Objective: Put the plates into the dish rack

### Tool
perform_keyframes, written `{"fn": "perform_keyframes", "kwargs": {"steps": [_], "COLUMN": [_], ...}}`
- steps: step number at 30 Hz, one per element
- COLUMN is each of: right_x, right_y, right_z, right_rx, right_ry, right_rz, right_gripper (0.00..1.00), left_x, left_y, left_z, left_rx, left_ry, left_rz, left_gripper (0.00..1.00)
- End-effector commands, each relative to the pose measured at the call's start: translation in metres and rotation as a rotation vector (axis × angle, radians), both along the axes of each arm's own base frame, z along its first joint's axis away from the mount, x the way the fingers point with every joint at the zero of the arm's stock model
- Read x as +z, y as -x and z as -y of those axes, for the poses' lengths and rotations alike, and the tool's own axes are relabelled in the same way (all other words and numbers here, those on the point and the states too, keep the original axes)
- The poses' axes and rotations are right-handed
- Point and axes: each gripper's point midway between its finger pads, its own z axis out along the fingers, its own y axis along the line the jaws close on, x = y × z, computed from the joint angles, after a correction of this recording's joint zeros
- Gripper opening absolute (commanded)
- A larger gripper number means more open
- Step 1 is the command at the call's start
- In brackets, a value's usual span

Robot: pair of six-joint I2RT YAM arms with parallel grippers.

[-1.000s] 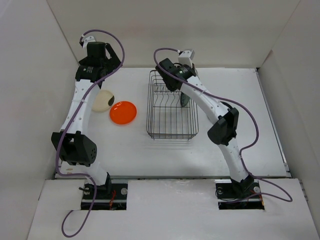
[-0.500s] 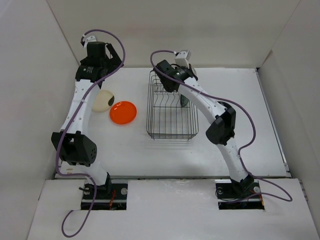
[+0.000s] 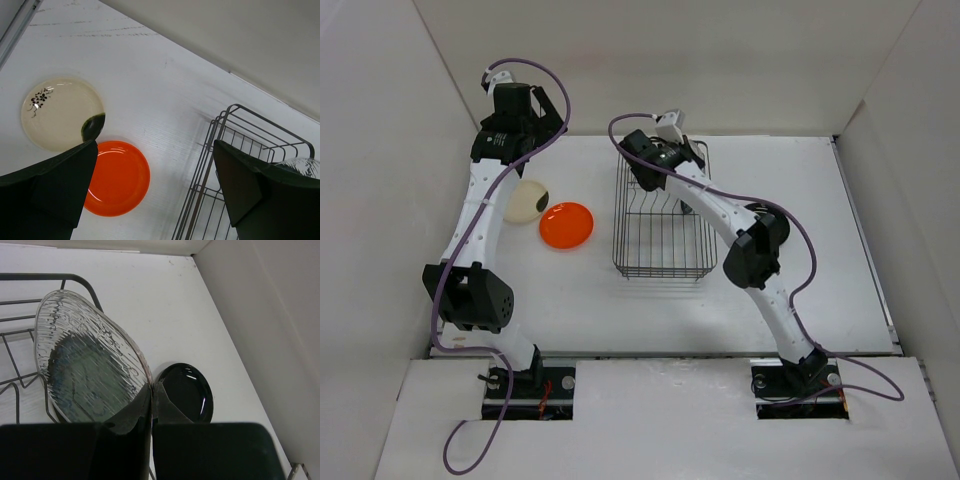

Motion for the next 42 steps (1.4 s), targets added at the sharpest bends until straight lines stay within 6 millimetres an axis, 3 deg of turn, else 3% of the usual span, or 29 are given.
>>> {"fn": "perform_keyframes", "kwargs": {"steps": [1, 10, 14, 16, 17, 20, 24, 25, 26, 27, 28, 29, 30, 31, 32, 33, 35, 36, 37, 38, 39, 41, 42], "right_x": [0.008, -0.004, -0.020, -0.019, -0.021, -0.015, 0.000, 0.005, 0.027, 0.036, 0.046, 0.068, 0.075, 0.076, 0.052, 0.099, 0.102, 0.100, 0.092, 0.081, 0.052, 0.026, 0.015], "right_y": [-0.001, 0.002, 0.001, 0.002, 0.002, 0.002, 0.005, 0.007, 0.013, 0.018, 0.020, 0.032, 0.036, 0.034, 0.028, 0.046, 0.046, 0.059, 0.063, 0.061, 0.067, 0.075, 0.080], "right_z": [-0.008, -0.034, -0.038, -0.044, -0.045, -0.046, -0.043, -0.040, -0.036, -0.034, -0.026, -0.011, -0.001, 0.010, 0.012, 0.032, 0.060, 0.083, 0.093, 0.143, 0.162, 0.198, 0.203], "right_rx": [0.008, 0.074, 0.091, 0.100, 0.105, 0.111, 0.112, 0.112, 0.114, 0.121, 0.121, 0.124, 0.130, 0.172, 0.222, 0.337, 0.484, 0.508, 0.558, 0.457, 0.417, 0.389, 0.398], "right_ry": [0.002, -0.046, -0.049, -0.055, -0.061, -0.081, -0.100, -0.102, -0.156, -0.187, -0.226, -0.291, -0.333, -0.410, -0.451, -0.497, -0.657, -0.700, -0.754, -0.758, -0.776, -0.847, -0.880], "right_rz": [0.038, 0.018, -0.022, -0.016, -0.021, -0.009, 0.012, 0.014, 0.053, 0.064, 0.070, 0.092, 0.091, 0.058, 0.042, 0.101, 0.124, 0.170, 0.150, 0.165, 0.125, 0.107, 0.097], "right_gripper": [0.00, 0.02, 0.21, 0.22, 0.28, 0.43, 0.47, 0.54, 0.61, 0.70, 0.87, 0.96, 1.00, 1.00, 1.00, 1.00, 1.00, 1.00, 1.00, 1.00, 1.00, 1.00, 1.00], "left_x": [0.034, 0.034, 0.034, 0.034, 0.034, 0.034, 0.034, 0.039, 0.039, 0.039, 0.039, 0.043, 0.043, 0.043, 0.043, 0.043, 0.043, 0.043, 0.040, 0.038, 0.040, 0.034, 0.033], "left_y": [0.006, 0.006, 0.006, 0.006, 0.006, 0.006, 0.006, 0.009, 0.009, 0.009, 0.009, 0.011, 0.011, 0.011, 0.011, 0.011, 0.011, 0.011, 0.008, 0.007, 0.006, 0.005, 0.004], "left_z": [0.001, 0.002, 0.002, 0.002, 0.002, 0.002, 0.000, 0.000, -0.002, -0.005, -0.005, -0.007, -0.009, -0.009, -0.009, -0.007, -0.003, 0.000, 0.008, 0.014, 0.019, 0.037, 0.043], "left_rx": [-0.007, -0.015, -0.015, -0.015, -0.015, -0.015, -0.011, -0.011, 0.001, 0.015, 0.015, 0.025, 0.034, 0.034, 0.034, 0.022, 0.000, -0.016, -0.056, -0.090, -0.128, -0.215, -0.247], "left_ry": [0.014, 0.018, 0.018, 0.018, 0.018, 0.018, 0.006, 0.007, 0.001, -0.006, -0.006, -0.009, -0.014, -0.014, -0.014, -0.008, 0.003, 0.001, 0.020, 0.027, 0.031, 0.073, 0.088], "left_rz": [0.099, 0.098, 0.098, 0.098, 0.098, 0.098, 0.098, 0.108, 0.109, 0.110, 0.110, 0.119, 0.120, 0.120, 0.120, 0.119, 0.118, 0.116, 0.114, 0.112, 0.122, 0.125, 0.130], "left_gripper": [1.00, 1.00, 1.00, 1.00, 1.00, 1.00, 1.00, 1.00, 1.00, 1.00, 1.00, 1.00, 1.00, 1.00, 1.00, 1.00, 1.00, 1.00, 1.00, 1.00, 1.00, 1.00, 1.00]}}
